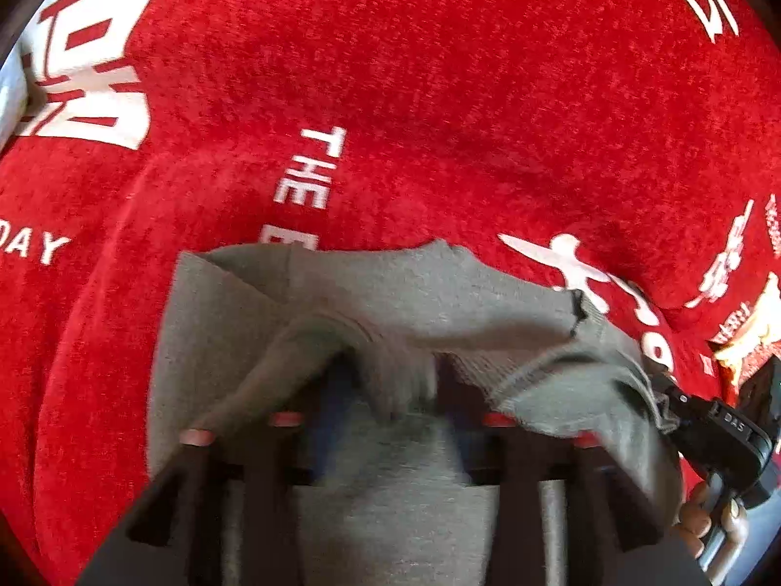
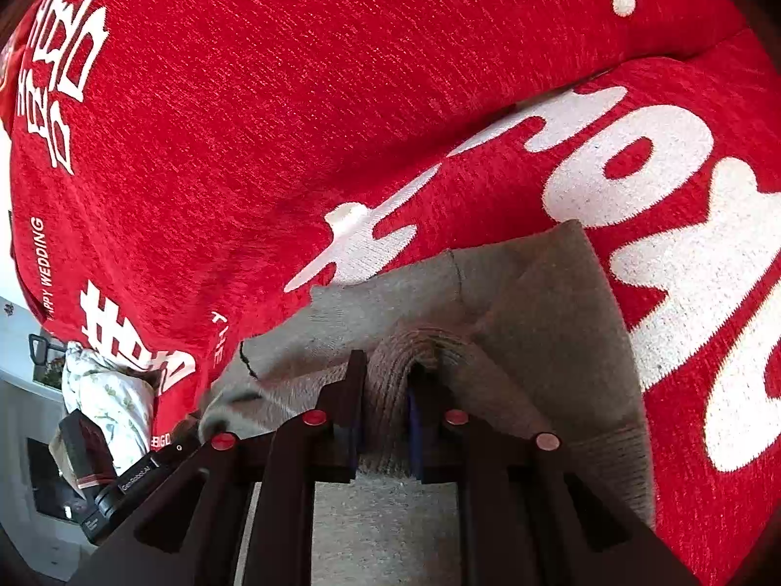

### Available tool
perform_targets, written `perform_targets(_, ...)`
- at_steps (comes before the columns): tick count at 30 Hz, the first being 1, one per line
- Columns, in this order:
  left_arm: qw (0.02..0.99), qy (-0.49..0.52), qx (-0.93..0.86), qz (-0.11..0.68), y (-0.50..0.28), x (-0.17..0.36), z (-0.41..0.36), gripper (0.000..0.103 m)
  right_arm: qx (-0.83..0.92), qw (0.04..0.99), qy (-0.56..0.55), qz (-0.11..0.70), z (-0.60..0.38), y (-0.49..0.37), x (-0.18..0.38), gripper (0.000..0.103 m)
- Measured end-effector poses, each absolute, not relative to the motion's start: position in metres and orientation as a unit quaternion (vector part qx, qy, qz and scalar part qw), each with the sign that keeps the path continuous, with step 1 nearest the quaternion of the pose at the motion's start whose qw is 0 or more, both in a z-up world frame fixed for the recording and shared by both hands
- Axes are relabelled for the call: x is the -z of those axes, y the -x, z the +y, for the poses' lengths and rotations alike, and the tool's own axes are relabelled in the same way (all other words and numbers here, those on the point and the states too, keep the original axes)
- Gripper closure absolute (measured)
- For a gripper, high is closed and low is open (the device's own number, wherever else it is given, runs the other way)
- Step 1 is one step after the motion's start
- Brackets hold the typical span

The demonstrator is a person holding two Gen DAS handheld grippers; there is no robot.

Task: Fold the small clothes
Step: 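Open both tools to release the folded hem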

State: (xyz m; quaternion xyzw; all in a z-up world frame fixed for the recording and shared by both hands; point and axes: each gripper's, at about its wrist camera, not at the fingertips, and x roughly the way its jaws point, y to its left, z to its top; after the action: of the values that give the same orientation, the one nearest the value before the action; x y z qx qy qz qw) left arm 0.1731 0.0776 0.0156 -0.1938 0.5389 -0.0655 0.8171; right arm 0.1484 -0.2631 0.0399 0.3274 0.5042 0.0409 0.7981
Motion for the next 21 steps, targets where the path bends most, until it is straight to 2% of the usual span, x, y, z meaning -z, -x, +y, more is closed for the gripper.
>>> perform_targets(1,0.819,0.192,0.067,0.536,-0.172,-0.018,0.075,0.031,-0.044,0.797,-0.330,0.503,-0.264,-0.148,-0.041,0.081)
perform_targets(6,0.826,0.168,0.057,0.536,-0.167,-0.024,0.071,0.029,-0.061,0.800,-0.348,0.485,-0.268,-0.144,-0.052,0.063)
perform_targets(7,0.825,0.172,0.056,0.535,-0.165,-0.025,0.074,0.029,-0.062,0.805,-0.349,0.476,-0.270,-0.141,-0.057,0.055)
perform_targets(8,0.826,0.179,0.053,0.532,-0.162,-0.026,0.079,0.029,-0.057,0.812,-0.347,0.466,-0.272,-0.139,-0.063,0.036)
perform_targets(10,0.828,0.190,0.051,0.525,-0.157,-0.031,0.086,0.029,-0.033,0.833,-0.344,0.433,-0.282,-0.130,-0.077,0.018)
perform_targets(14,0.839,0.177,0.057,0.511,-0.151,-0.040,0.081,0.029,-0.036,0.851,-0.324,0.412,-0.283,-0.124,-0.091,0.017)
perform_targets(17,0.839,0.145,0.074,0.520,-0.151,-0.036,0.057,0.029,-0.063,0.863,-0.246,0.437,-0.253,-0.131,-0.092,0.018)
perform_targets(21,0.845,0.088,0.047,0.525,-0.159,-0.023,0.038,0.029,-0.071,0.874,-0.085,0.473,-0.201,-0.141,-0.078,0.018)
